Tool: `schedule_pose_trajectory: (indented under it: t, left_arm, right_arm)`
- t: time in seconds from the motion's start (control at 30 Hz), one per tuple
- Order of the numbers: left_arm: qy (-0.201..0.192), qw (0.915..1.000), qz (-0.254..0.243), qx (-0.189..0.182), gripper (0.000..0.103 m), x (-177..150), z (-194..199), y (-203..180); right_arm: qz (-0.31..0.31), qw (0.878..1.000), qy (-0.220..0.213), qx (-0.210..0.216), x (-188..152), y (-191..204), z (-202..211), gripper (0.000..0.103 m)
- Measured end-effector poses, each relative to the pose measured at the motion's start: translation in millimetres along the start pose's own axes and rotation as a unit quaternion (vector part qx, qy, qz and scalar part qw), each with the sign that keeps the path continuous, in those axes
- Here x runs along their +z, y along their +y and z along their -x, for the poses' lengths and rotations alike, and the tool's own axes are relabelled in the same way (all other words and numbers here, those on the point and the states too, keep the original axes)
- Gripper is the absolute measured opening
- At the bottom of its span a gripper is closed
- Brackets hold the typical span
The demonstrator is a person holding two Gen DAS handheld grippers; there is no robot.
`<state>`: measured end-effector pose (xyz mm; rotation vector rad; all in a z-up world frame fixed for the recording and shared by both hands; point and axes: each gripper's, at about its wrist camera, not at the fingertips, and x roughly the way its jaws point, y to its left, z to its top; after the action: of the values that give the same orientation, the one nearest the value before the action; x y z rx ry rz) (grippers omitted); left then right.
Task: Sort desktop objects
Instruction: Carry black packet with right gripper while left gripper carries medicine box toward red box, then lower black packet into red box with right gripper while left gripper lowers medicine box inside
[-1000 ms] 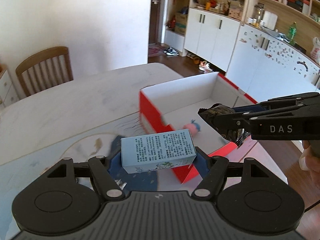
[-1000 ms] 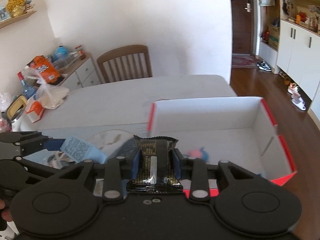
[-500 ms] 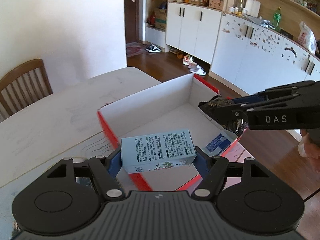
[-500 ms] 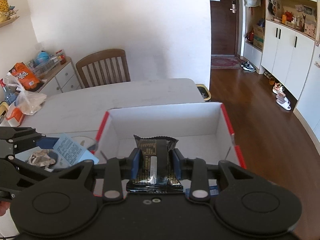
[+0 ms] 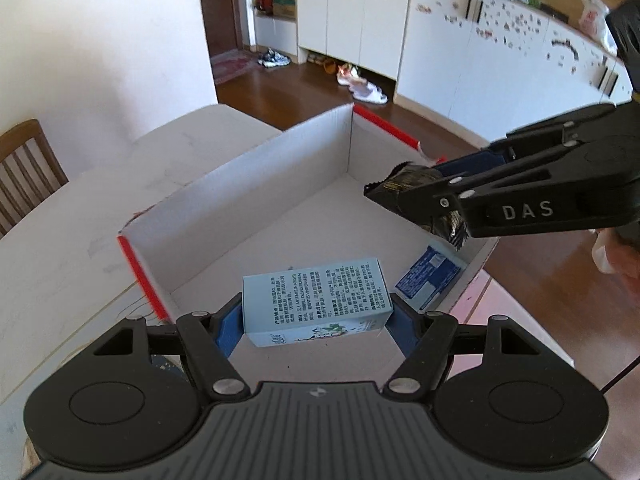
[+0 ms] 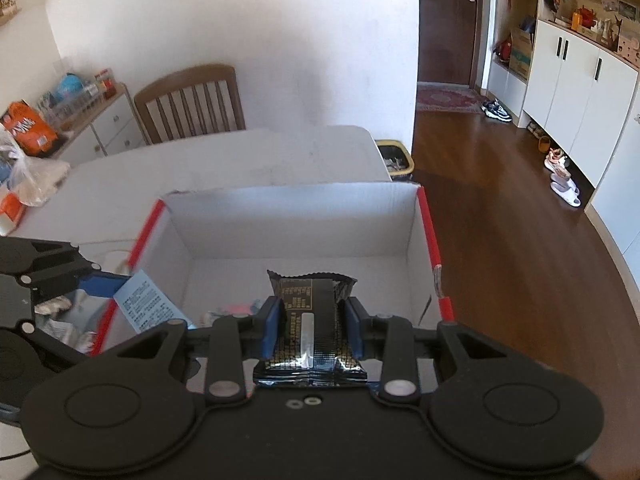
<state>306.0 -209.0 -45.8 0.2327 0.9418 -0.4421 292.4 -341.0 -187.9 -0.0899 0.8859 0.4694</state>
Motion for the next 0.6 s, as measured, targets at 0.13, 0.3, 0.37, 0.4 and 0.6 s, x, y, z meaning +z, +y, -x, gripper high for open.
schedule_pose_trajectory:
  t: [0.13, 0.3, 0.37, 0.4, 0.6]
  left_arm:
    - [0.034, 0.9994, -0.003, 0.001, 0.072, 7.8, -21.5, -2.5]
    - [0.063, 0.998, -0.005, 0.002, 0.072, 7.9, -41.1, 0.7]
    - [0.069, 0.9975, -0.01, 0.009, 0.072, 7.6, -46.9, 1.6]
    - [0.073, 0.9972, -0.011, 0.014, 0.072, 7.5, -49.9, 1.8]
    - [0.091, 0.9958, 0.006, 0.002, 0.072, 12.5, -66.4, 6.4]
  right_arm:
    - [0.003, 1.0, 0.023, -0.007, 3.2, -4.0, -23.4, 0.034]
    - [0.012, 0.999, 0.047, -0.018, 9.0, -4.3, -50.4, 0.034]
    - [0.016, 0.998, 0.055, -0.023, 9.7, -3.3, -59.9, 0.034]
    - [0.019, 0.998, 0.059, -0.025, 10.0, -3.5, -64.6, 0.034]
    - [0.013, 0.995, 0.088, -0.04, 12.2, 1.4, -93.5, 0.034]
